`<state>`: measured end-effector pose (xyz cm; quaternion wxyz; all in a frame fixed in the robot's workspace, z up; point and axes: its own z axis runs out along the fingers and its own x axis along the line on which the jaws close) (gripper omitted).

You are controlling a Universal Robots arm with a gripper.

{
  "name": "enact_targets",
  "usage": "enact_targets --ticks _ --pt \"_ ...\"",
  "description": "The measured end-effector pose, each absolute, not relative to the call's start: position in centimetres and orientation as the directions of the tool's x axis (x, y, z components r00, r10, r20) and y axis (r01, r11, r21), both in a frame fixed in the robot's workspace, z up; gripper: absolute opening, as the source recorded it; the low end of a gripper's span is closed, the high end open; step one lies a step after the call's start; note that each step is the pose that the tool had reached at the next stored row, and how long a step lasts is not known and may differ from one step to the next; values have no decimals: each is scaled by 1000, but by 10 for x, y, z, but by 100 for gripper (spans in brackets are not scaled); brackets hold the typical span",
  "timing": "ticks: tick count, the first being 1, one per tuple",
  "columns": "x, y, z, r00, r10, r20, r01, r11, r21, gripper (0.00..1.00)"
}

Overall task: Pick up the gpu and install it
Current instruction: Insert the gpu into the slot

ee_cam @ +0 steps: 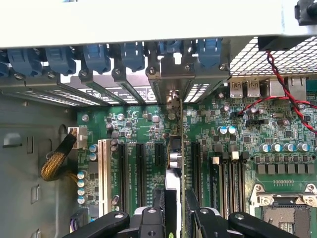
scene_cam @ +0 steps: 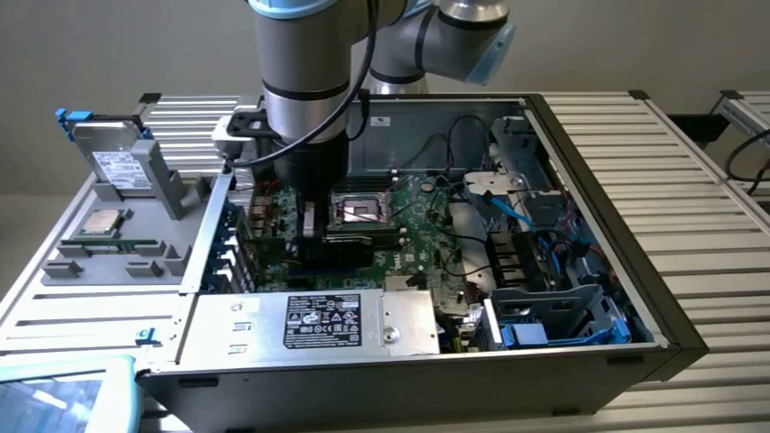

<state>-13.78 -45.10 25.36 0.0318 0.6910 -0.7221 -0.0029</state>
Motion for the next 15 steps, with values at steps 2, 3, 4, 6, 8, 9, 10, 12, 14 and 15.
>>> enact_targets --ticks 2,3,4,6,8,9,10,12,14,15 --pt "-138 -451 252 -43 -998 42 -998 45 48 28" --pt "-138 -451 252 -43 -998 42 -998 45 49 28" --pt "-138 -451 252 -43 -998 42 -998 45 49 28" --pt "-138 -451 252 -43 -998 42 -998 45 49 28" --pt "-138 -451 252 -43 -998 41 -998 45 49 28" --pt "-138 -451 252 -43 -998 41 -998 45 49 28" --pt "-138 -451 252 -43 -998 41 -998 45 49 28" --pt "-138 -451 252 -43 -998 41 -998 45 49 28" --pt "-138 -451 253 -43 -998 41 -998 45 48 28" --pt "-137 -451 255 -42 -998 40 -998 44 49 28"
